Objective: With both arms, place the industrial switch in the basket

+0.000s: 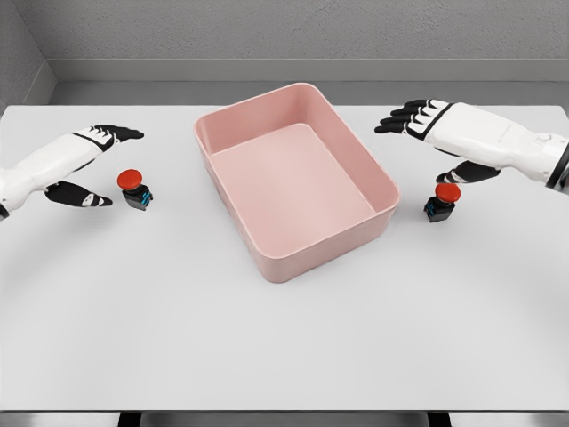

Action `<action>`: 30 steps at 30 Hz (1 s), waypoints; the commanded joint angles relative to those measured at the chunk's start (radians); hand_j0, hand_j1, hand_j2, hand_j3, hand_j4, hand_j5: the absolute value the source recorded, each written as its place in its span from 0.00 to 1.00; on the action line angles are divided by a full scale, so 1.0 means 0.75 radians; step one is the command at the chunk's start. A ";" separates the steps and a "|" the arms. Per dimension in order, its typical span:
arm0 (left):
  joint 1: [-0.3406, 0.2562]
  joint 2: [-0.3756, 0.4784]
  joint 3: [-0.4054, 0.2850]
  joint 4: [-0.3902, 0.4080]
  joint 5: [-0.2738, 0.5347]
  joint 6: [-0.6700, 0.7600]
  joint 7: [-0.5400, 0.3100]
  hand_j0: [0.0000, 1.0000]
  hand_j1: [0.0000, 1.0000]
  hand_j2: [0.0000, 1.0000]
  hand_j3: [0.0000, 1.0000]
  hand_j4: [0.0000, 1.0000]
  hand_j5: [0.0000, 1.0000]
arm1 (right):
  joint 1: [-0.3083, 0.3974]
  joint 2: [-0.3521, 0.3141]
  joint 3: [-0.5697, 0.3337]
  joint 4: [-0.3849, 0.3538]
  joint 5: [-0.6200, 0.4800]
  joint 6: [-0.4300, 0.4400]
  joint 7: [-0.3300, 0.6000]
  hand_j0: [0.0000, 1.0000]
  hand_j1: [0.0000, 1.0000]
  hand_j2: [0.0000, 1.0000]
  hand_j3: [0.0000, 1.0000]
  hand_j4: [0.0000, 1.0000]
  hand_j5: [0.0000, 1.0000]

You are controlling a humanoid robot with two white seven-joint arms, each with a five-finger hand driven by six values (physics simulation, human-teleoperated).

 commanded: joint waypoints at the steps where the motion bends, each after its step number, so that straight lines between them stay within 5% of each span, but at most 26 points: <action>1: 0.000 0.001 0.000 -0.001 0.008 0.002 0.001 1.00 1.00 1.00 1.00 1.00 1.00 | 0.000 -0.003 0.000 0.002 -0.008 0.004 -0.001 1.00 1.00 1.00 1.00 1.00 1.00; 7: 0.002 -0.001 -0.002 -0.001 -0.004 0.002 0.001 1.00 1.00 1.00 1.00 1.00 1.00 | -0.004 -0.007 -0.006 0.004 -0.005 0.004 -0.001 1.00 1.00 1.00 1.00 1.00 1.00; 9: -0.014 -0.003 -0.028 0.001 -0.024 0.002 0.001 1.00 1.00 1.00 1.00 1.00 1.00 | 0.004 -0.120 -0.020 0.004 -0.010 0.004 -0.001 1.00 1.00 1.00 1.00 1.00 1.00; 17: -0.080 -0.054 -0.108 0.050 -0.067 0.002 0.001 1.00 1.00 1.00 1.00 1.00 1.00 | 0.237 -0.171 -0.372 0.071 -0.008 0.004 -0.001 1.00 1.00 1.00 1.00 1.00 1.00; 25: -0.080 -0.050 -0.119 0.052 -0.071 0.002 0.001 1.00 1.00 1.00 1.00 1.00 1.00 | 0.403 -0.171 -0.380 0.059 -0.005 0.004 -0.001 1.00 1.00 1.00 1.00 1.00 1.00; 30: -0.088 -0.031 -0.151 0.052 -0.069 0.002 0.001 1.00 1.00 1.00 1.00 1.00 1.00 | 0.425 -0.167 -0.388 0.059 0.007 0.051 -0.001 1.00 1.00 1.00 1.00 1.00 1.00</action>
